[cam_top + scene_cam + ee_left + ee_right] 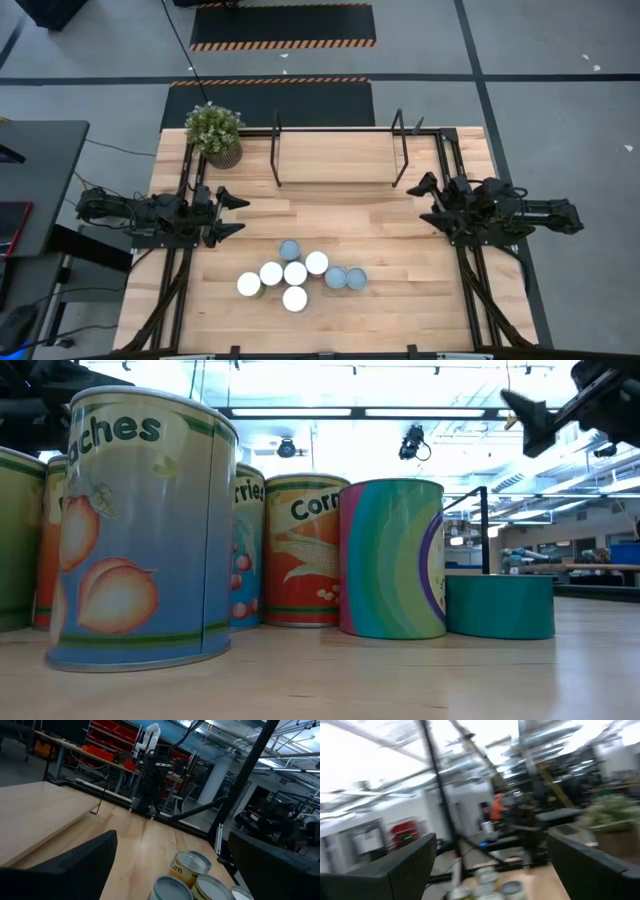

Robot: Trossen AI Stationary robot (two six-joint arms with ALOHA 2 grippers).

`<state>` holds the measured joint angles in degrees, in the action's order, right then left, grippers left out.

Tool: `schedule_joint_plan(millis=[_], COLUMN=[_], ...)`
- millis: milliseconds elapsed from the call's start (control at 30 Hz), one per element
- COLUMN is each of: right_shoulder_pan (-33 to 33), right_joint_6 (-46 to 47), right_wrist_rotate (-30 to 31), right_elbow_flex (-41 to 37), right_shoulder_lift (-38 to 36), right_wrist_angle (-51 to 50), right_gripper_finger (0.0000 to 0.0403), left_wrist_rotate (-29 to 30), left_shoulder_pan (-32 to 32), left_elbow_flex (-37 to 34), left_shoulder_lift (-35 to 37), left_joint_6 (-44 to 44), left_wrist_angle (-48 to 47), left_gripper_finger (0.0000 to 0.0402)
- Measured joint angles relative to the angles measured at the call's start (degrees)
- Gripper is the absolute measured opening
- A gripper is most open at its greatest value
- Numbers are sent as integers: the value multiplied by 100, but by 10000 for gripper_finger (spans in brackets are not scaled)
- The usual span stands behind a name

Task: Pick and place cans onto a shelf
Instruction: Put the canned oranges on the shelf

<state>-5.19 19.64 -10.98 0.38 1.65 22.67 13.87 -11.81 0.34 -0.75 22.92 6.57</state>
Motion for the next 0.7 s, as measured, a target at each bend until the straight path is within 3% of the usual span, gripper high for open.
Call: schedule_joint_plan(millis=[267,700], right_shoulder_pan=[-7,-22], right_joint_6=[-144,-931], right_wrist_rotate=[385,1013], right_elbow_flex=[63,921], right_shoulder_lift=[756,2873], right_wrist_angle=[76,129], right_gripper_finger=[382,382], left_wrist_rotate=[114,500], left_shoulder_pan=[0,2], left_elbow_flex=[0,0], left_shoulder_lift=[0,1], left_joint_6=[-139,-1190], left_wrist_angle=[379,1078], left_gripper_finger=[387,387])
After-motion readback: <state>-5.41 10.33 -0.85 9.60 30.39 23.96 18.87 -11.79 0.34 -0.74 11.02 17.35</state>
